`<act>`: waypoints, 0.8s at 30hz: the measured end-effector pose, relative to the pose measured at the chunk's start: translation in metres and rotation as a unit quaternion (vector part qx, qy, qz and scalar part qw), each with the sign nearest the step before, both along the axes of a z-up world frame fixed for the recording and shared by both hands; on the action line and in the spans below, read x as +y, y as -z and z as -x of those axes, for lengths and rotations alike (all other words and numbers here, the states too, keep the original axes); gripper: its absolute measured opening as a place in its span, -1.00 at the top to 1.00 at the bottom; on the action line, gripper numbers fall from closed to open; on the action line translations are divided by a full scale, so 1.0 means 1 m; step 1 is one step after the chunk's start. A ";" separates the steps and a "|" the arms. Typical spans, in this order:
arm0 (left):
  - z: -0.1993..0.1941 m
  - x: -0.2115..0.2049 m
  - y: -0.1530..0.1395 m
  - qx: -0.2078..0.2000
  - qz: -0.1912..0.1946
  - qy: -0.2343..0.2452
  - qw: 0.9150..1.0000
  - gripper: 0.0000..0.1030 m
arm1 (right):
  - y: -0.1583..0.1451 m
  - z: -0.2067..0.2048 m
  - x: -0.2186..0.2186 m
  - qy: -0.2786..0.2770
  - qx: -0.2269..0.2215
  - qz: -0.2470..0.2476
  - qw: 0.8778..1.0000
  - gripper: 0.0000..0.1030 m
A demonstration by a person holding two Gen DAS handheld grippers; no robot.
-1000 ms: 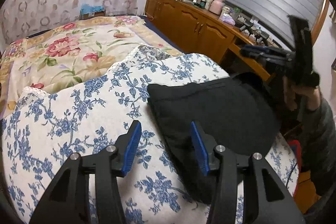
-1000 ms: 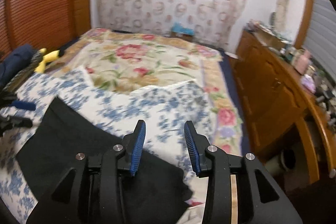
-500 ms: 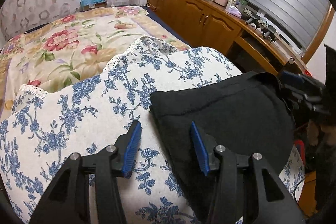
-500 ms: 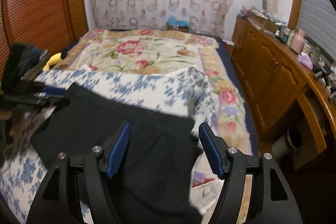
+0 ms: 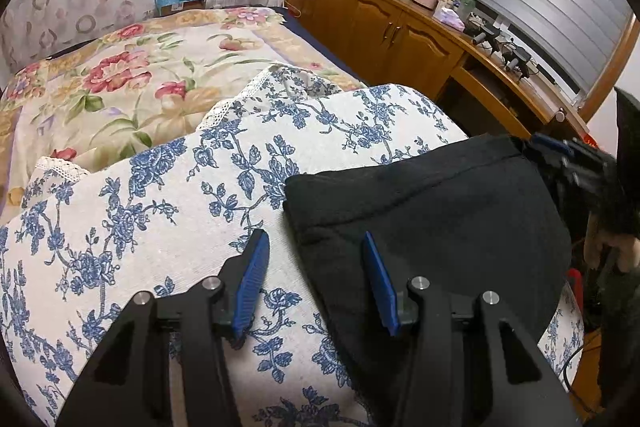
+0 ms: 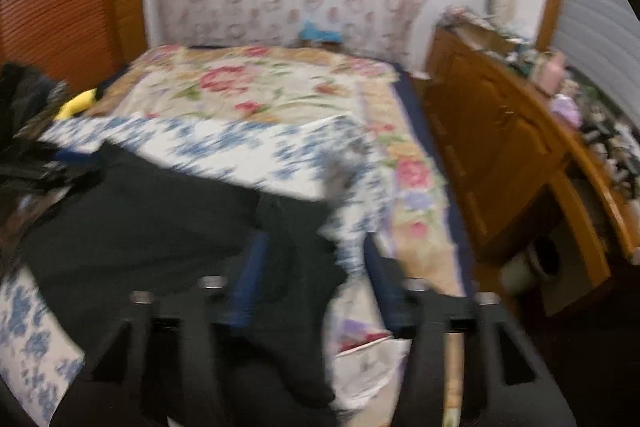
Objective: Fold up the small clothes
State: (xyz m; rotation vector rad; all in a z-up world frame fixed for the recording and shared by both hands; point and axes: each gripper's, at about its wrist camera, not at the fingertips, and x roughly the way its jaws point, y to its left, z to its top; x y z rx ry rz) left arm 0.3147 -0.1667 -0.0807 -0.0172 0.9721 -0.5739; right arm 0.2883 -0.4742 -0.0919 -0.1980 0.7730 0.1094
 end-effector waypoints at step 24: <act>-0.007 -0.012 0.002 -0.002 0.019 0.006 1.000 0.13 | 0.022 -0.012 -0.024 0.015 0.042 -0.103 0.994 -0.40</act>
